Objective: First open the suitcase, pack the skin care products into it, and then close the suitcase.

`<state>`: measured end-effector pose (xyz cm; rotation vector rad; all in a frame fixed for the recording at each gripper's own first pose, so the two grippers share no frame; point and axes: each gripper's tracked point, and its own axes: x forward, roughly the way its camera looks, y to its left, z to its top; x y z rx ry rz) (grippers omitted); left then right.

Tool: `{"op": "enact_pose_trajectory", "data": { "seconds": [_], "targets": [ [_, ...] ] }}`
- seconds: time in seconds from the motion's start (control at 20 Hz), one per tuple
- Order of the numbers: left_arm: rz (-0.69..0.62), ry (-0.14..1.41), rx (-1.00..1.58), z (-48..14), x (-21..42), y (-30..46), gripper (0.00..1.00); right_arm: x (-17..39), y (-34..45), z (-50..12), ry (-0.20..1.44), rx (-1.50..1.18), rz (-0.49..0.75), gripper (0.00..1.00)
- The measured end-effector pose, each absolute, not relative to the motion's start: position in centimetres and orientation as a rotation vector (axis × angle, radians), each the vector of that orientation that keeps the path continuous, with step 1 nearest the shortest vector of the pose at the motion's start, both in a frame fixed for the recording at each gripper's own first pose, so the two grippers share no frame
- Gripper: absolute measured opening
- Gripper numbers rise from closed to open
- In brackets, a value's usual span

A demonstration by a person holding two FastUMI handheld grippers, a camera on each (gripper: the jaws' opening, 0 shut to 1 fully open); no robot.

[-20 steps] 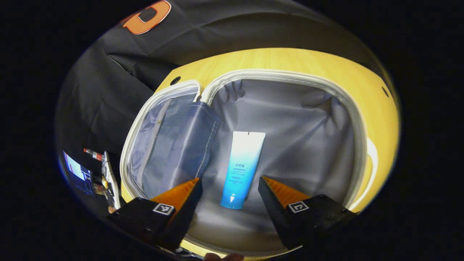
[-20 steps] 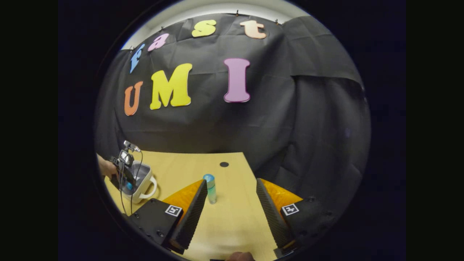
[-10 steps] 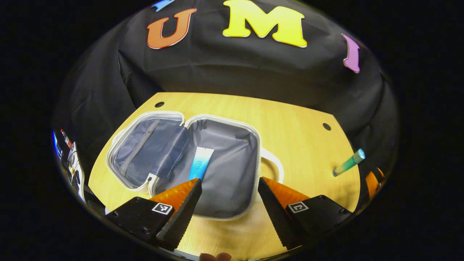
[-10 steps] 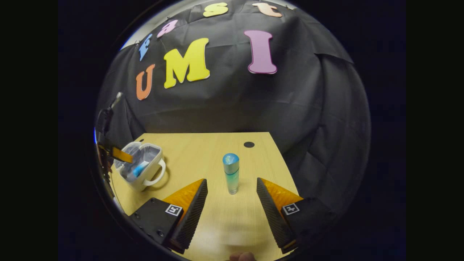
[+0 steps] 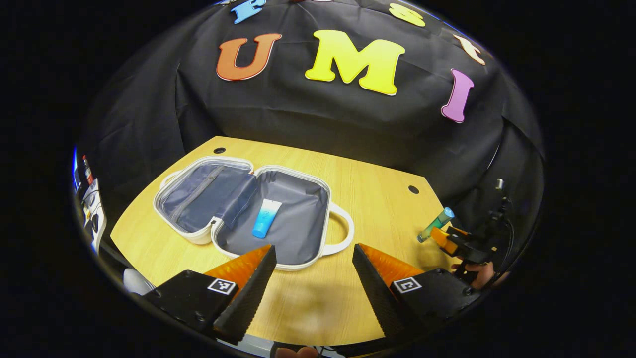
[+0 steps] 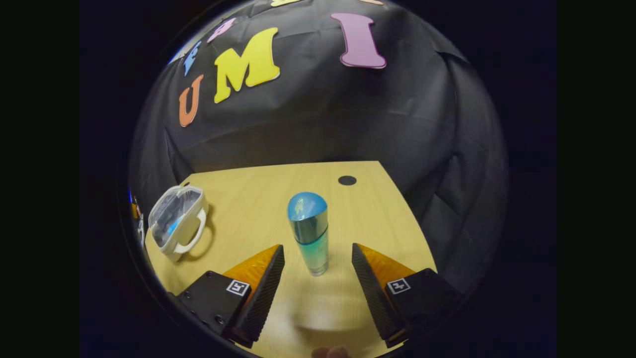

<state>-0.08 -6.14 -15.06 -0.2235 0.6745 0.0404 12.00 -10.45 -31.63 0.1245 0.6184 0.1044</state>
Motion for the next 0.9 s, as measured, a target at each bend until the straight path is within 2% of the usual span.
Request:
{"op": "enact_pose_trajectory", "data": {
  "seconds": [0.25,0.35,0.4,0.45,0.5,0.6,0.65,0.85,0.9],
  "targets": [
    [0.067,0.676,-0.245,-14.4,-0.7,-5.1,0.99,13.6,-9.8,-33.6,0.663,0.161,0.096,0.80],
    [0.067,0.664,-0.229,-14.2,-0.5,-4.4,0.99,14.0,-9.6,-33.7,0.661,0.153,0.092,0.73],
    [0.068,0.661,-0.224,-14.2,-0.5,-4.0,0.99,14.2,-9.7,-33.8,0.663,0.140,0.086,0.75],
    [0.069,0.667,-0.226,-14.4,-0.5,-3.8,0.99,14.5,-9.4,-34.0,0.665,0.136,0.089,0.65],
    [0.070,0.667,-0.235,-14.6,-0.5,-3.7,0.99,14.6,-9.6,-34.0,0.666,0.124,0.077,0.64],
    [0.065,0.664,-0.257,-14.5,-0.3,-3.4,0.99,15.2,-9.9,-34.0,0.656,0.108,0.058,0.46],
    [0.064,0.663,-0.259,-14.5,-0.2,-3.1,0.99,14.9,-10.0,-33.6,0.658,0.102,0.052,0.40],
    [0.060,0.632,-0.276,-14.2,0.3,-2.1,0.99,14.1,-8.6,-30.4,0.646,0.086,0.084,0.36],
    [0.064,0.623,-0.284,-14.0,0.5,-1.8,0.99,13.9,-7.7,-29.3,0.643,0.090,0.105,0.38]
  ]
}}
